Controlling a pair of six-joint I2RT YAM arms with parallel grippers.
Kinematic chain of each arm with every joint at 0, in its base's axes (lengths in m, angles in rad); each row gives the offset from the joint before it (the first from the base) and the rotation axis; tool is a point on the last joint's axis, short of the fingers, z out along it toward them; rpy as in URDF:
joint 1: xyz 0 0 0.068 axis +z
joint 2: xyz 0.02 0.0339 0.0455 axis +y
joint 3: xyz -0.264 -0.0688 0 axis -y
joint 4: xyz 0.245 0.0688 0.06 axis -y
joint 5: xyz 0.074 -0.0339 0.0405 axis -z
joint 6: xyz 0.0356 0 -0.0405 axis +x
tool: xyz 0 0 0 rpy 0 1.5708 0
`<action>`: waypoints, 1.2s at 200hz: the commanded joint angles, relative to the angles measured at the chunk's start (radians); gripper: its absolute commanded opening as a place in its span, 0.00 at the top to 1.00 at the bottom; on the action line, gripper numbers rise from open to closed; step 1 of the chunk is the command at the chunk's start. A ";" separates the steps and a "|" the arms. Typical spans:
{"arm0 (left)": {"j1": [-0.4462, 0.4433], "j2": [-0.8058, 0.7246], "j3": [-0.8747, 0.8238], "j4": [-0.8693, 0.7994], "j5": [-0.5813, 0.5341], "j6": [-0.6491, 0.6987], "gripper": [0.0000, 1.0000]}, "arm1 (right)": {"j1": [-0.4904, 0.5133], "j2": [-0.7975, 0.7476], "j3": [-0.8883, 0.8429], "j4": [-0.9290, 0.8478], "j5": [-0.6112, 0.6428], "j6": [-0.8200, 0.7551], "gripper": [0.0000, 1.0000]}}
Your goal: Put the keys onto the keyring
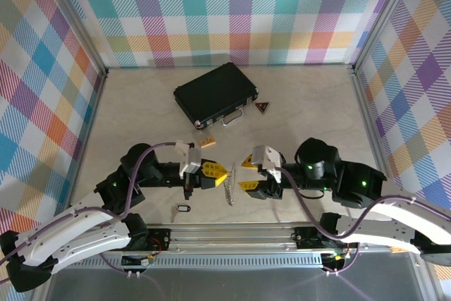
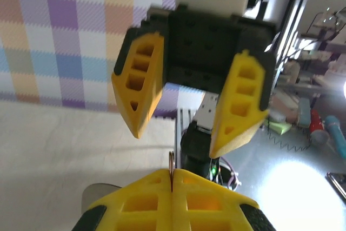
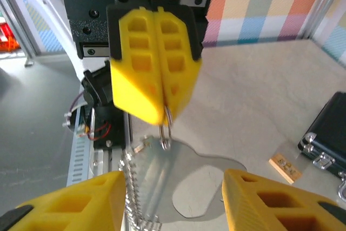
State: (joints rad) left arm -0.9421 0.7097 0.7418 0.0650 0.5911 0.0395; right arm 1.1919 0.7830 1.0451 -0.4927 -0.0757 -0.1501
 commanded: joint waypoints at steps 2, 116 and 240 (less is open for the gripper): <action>-0.004 -0.029 -0.039 0.233 0.048 -0.079 1.00 | 0.004 -0.082 -0.092 0.231 -0.018 0.090 0.51; -0.003 0.042 -0.152 0.686 0.062 -0.263 1.00 | 0.005 -0.126 -0.280 0.647 -0.145 0.170 0.58; -0.004 0.108 -0.165 0.748 0.067 -0.290 1.00 | 0.005 -0.117 -0.328 0.712 -0.067 0.196 0.73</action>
State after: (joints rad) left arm -0.9421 0.8185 0.5777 0.7399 0.6392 -0.2337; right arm 1.1919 0.6685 0.7269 0.1478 -0.1577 0.0261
